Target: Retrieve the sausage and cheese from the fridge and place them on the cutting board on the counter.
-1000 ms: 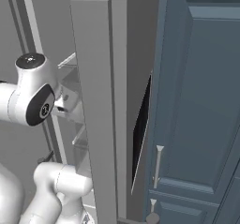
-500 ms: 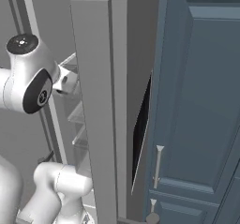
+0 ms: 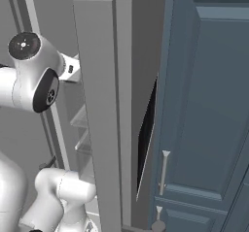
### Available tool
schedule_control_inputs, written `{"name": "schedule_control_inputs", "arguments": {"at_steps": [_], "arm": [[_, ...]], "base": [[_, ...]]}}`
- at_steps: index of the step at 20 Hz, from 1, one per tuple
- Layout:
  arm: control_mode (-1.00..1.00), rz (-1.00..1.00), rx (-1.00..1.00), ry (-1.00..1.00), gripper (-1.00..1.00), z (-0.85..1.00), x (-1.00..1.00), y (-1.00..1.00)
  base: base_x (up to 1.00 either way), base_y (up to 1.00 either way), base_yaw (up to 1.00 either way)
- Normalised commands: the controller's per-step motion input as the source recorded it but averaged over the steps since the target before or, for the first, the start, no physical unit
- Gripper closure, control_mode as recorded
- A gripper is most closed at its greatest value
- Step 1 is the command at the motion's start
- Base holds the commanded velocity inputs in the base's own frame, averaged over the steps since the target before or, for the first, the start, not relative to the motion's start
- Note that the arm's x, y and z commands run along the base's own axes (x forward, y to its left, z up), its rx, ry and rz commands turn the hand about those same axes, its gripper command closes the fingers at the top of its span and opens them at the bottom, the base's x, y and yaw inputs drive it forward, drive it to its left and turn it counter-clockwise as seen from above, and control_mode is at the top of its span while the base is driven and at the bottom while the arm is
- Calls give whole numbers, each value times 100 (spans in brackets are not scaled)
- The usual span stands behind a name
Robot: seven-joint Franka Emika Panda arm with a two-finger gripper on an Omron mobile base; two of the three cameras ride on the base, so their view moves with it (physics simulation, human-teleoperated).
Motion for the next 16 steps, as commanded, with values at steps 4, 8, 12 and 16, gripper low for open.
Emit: {"name": "schedule_control_inputs", "arguments": {"at_steps": [4,8,12,16], "arm": [[-100,1,-5,-2,-100,34,25,-3],[-100,0,-6,-1,-100,14,26,-8],[-100,0,-6,2,-100,-1,26,-2],[-100,0,-7,0,-100,-14,50,-2]], "base": [[0,0,0],[0,0,0],[0,0,0],[0,0,0]]}}
